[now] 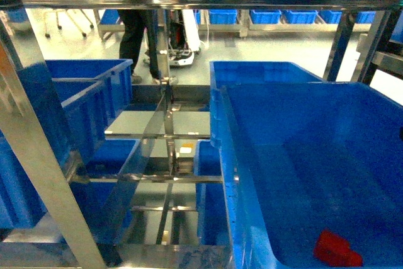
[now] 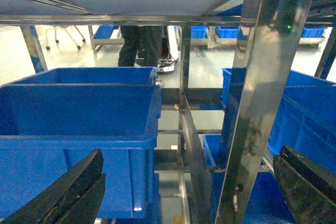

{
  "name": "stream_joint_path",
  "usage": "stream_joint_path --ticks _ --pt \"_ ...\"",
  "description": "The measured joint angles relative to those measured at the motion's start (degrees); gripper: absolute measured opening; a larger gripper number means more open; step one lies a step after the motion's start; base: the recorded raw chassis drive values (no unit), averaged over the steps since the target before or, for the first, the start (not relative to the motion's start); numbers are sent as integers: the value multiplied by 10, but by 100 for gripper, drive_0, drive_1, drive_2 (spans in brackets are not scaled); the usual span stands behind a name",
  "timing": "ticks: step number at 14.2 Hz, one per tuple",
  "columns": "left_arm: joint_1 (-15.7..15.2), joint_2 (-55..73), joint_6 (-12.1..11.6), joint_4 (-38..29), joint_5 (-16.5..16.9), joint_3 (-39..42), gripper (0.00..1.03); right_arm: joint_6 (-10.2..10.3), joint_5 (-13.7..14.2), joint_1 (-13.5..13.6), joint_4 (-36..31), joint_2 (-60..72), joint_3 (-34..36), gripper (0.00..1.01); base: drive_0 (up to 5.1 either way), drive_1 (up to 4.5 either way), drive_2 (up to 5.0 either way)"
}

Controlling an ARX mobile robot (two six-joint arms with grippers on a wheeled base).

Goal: Pick red block from blue box to shelf

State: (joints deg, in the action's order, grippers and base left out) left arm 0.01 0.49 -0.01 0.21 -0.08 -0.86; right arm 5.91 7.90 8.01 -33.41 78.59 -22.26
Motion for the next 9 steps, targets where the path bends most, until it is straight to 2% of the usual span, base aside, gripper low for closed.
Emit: stream_joint_path --ticks 1,2,3,5,9 --pt "0 0 0 0 0 0 98 -5 17 17 15 -23 0 99 0 0 0" --pt "0 0 0 0 0 0 98 -21 34 37 -34 -36 12 94 0 0 0" --pt "0 0 0 0 1 0 98 -40 26 35 -173 -35 49 82 0 0 0" --pt "0 0 0 0 0 0 98 -50 13 8 -292 -56 123 56 0 0 0" --pt "0 0 0 0 0 0 98 -56 -21 -23 -222 -175 174 9 0 0 0"
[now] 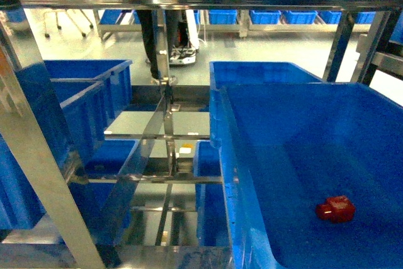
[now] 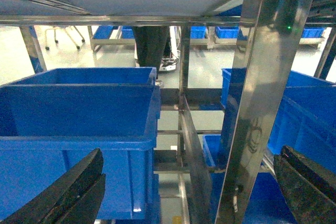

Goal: Pick red block from blue box to shelf

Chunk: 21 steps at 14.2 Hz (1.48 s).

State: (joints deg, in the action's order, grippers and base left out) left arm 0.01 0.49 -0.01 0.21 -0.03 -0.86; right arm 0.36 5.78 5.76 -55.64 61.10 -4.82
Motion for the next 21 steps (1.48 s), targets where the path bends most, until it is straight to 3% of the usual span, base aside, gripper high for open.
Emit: stream_joint_path --ticks 1,3,4,14,21 --pt "0 0 0 0 0 0 98 -1 -5 -7 25 -33 10 2 0 0 0" --pt "0 0 0 0 0 0 98 -2 -51 -51 74 -95 26 2 0 0 0" --pt "0 0 0 0 0 0 98 -2 -53 -61 103 -134 31 2 0 0 0" --pt "0 0 0 0 0 0 98 -2 -56 -60 359 -415 41 2 0 0 0" --pt "0 0 0 0 0 0 98 -2 -56 -60 452 -507 41 2 0 0 0"
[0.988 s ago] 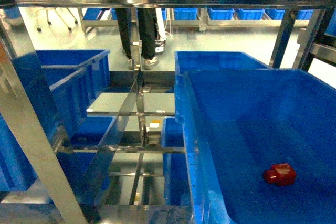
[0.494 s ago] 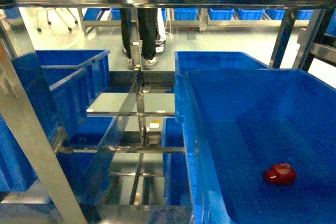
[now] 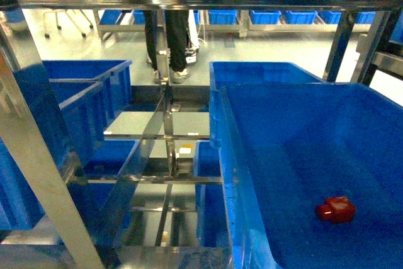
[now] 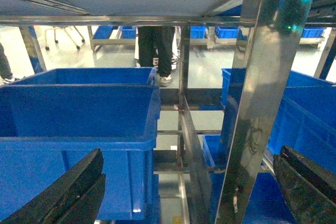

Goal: Pick red block from blue box to shelf

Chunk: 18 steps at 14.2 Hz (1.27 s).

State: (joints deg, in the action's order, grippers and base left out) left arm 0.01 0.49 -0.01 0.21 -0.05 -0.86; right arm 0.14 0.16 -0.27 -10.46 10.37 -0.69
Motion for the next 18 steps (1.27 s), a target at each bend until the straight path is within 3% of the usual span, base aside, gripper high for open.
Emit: stream_joint_path --ticks 2,8,9,10,14,16,18 --pt "0 0 0 0 -1 0 98 0 -2 0 106 -97 0 2 0 0 0" --pt "0 0 0 0 0 0 98 0 -2 0 107 -101 0 2 0 0 0" --pt "0 0 0 0 0 0 98 0 -2 0 107 -101 0 9 0 0 0" --pt "0 0 0 0 0 0 98 0 -2 0 107 -101 0 25 0 0 0" --pt "0 0 0 0 0 0 98 0 -2 0 107 -101 0 71 0 0 0" --pt "0 0 0 0 0 0 98 0 -2 0 107 -101 0 99 0 0 0" --pt "0 0 0 0 0 0 98 0 -2 0 107 -101 0 98 0 0 0"
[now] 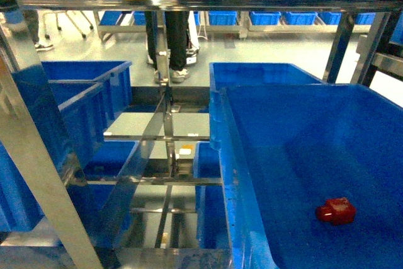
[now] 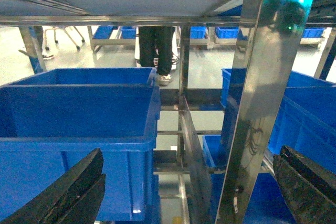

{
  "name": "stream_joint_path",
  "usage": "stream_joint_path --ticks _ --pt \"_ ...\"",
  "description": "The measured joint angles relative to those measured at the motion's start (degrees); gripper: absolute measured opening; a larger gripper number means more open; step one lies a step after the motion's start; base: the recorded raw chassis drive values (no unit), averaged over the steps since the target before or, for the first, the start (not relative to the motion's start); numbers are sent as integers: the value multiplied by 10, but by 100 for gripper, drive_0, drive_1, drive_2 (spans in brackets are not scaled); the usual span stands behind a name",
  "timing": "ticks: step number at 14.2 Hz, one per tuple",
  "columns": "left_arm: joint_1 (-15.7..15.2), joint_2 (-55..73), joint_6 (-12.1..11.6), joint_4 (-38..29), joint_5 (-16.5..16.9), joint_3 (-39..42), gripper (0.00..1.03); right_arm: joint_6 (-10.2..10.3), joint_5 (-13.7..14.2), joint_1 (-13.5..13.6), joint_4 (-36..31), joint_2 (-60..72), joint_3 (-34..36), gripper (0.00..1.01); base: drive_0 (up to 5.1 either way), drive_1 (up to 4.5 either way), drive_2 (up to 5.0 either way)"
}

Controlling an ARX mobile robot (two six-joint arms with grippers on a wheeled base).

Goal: Pick red block from blue box to shelf

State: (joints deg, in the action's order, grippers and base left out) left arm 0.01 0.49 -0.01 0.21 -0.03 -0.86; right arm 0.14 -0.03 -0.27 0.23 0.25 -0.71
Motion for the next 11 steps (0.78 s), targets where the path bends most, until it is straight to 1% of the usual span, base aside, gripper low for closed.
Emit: stream_joint_path --ticks 11 --pt "0 0 0 0 0 0 98 0 0 0 0 0 0 98 0 0 0"
